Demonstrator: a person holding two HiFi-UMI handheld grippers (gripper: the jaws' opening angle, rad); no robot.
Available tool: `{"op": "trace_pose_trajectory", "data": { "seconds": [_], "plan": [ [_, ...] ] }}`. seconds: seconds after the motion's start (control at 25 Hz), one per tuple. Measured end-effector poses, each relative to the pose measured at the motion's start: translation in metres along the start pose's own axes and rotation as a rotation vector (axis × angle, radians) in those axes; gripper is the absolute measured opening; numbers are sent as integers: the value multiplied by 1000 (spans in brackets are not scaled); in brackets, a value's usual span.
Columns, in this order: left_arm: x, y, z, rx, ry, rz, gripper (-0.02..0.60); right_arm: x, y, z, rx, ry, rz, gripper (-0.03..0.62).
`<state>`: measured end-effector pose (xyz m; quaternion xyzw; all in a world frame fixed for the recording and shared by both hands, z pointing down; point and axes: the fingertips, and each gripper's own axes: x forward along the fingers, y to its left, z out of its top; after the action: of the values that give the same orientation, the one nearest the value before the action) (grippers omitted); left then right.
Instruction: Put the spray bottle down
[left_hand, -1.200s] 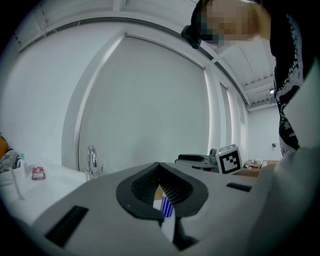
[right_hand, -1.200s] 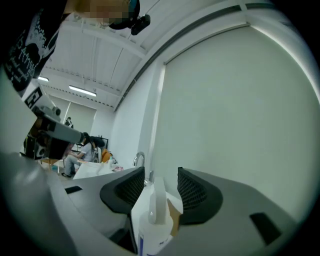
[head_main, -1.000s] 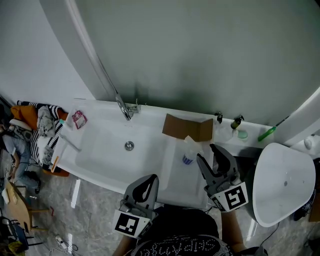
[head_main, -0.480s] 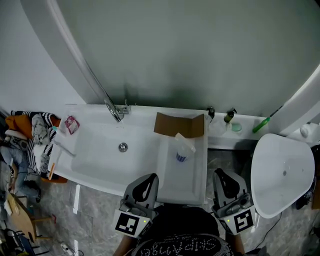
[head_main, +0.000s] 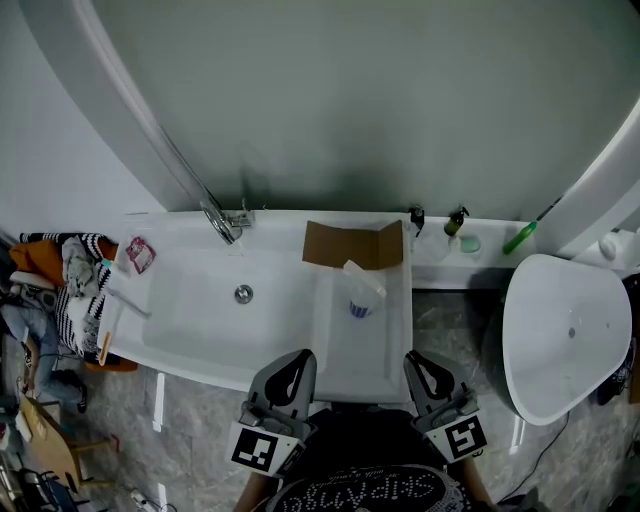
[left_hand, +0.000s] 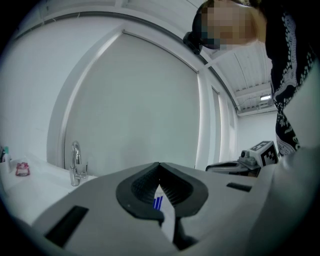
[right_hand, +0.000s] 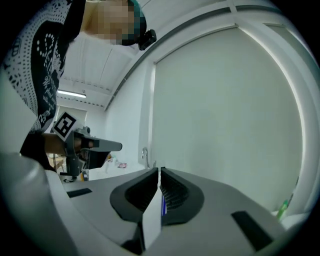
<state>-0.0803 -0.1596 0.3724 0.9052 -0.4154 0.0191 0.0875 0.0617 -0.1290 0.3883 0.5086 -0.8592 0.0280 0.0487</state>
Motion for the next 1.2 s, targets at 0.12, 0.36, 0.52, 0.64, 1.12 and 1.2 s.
{"op": "trace_pose_trajectory", "data": {
  "seconds": [0.12, 0.36, 0.52, 0.64, 1.12, 1.2],
  "plan": [
    [-2, 1, -1, 0, -20, 4, 0, 3, 0, -16, 30, 55, 1, 28],
    [-5, 16, -13, 29, -70, 5, 0, 21, -3, -18, 46, 63, -4, 28],
    [-27, 21, -25, -18, -75, -26, 0, 16, 10, -31, 26, 71, -14, 28],
    [-37, 29, -26, -5, -82, -37, 0, 12, 13, -39, 16, 64, -35, 28],
    [-48, 46, -21, -29, -116, -30, 0, 13, 29, -38, 20, 73, -44, 28],
    [-47, 45, -21, -29, -115, -33, 2, 14, 28, -36, 18, 65, -46, 28]
  ]
}}
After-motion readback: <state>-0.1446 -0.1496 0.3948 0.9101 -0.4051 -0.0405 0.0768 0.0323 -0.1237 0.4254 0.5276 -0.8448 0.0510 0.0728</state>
